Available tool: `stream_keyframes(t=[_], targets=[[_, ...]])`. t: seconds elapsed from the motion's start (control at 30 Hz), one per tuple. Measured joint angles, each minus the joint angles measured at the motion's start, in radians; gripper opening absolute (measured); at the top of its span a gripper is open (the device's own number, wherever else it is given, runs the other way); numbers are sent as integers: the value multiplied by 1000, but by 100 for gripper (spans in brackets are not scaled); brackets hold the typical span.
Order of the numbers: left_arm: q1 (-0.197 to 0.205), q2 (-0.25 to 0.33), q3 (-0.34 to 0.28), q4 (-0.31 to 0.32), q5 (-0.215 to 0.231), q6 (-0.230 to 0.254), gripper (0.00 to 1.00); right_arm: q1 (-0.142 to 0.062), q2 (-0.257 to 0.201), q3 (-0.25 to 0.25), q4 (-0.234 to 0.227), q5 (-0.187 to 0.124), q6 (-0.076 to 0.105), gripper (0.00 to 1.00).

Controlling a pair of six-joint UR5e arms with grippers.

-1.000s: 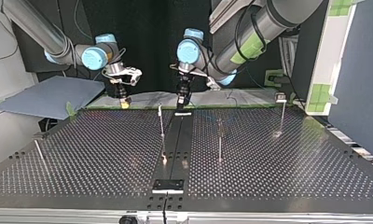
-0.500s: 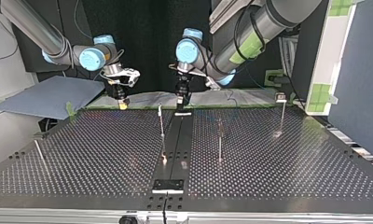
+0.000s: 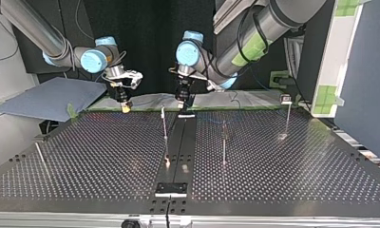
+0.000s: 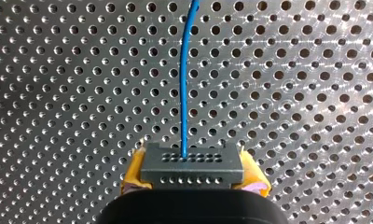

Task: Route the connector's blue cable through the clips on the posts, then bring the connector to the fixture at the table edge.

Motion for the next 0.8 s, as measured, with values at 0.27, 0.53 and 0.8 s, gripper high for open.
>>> stream_keyframes(t=[0.27, 0.53, 0.8], targets=[[5, -7, 6, 1, 6, -5, 1, 2, 0, -1, -1, 0, -2, 0], [4, -29, 35, -6, 7, -20, 1, 2, 0, -1, -3, 3, -3, 0], [11, -31, 54, -21, 7, -27, 1, -1, 0, -3, -4, 13, 0, 0]])
